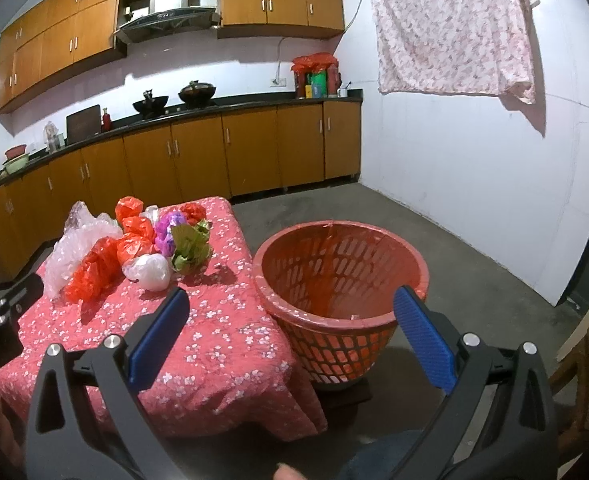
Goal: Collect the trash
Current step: 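Close the left tool on the clear bubble wrap while the right tool grasps the green bag, then lift the bubble wrap and green bag and carry both over the wastebasket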
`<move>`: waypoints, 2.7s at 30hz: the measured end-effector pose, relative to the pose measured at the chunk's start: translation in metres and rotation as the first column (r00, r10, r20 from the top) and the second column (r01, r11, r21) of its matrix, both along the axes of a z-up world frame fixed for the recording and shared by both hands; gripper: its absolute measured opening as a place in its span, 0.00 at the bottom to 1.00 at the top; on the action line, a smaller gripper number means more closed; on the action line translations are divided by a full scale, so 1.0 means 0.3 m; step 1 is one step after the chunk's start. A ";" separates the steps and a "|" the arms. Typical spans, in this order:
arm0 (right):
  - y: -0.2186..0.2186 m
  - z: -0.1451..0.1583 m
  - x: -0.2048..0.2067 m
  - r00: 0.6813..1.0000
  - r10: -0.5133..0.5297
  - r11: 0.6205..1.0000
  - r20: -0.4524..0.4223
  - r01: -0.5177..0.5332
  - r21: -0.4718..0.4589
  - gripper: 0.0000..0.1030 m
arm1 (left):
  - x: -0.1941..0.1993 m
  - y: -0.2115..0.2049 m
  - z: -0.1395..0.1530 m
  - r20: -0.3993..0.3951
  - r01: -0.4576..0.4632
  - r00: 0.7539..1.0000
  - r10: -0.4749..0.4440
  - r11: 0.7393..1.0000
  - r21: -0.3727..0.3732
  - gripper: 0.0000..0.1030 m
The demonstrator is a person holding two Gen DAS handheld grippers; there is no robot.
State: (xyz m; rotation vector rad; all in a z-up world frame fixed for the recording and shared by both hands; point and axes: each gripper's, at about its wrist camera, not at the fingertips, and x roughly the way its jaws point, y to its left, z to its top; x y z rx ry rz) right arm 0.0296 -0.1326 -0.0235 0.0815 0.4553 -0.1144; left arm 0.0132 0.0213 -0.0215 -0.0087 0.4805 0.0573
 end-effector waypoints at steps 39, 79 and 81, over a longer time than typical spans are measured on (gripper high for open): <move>0.284 -0.187 0.771 0.952 0.229 0.970 -0.205 -0.206 0.127 0.23 | 0.477 0.502 -0.157 -0.156 -0.221 0.964 0.216 0.975 -0.012 0.75; 0.217 0.049 0.549 0.959 0.280 0.957 -0.046 -0.275 0.096 0.05 | 0.287 0.541 0.110 -0.001 -0.162 0.987 0.162 0.985 -0.052 0.02; 0.209 0.060 0.540 0.960 0.279 0.957 -0.038 -0.274 0.096 0.05 | 0.276 0.530 0.130 0.015 -0.151 0.988 0.152 0.987 -0.052 0.02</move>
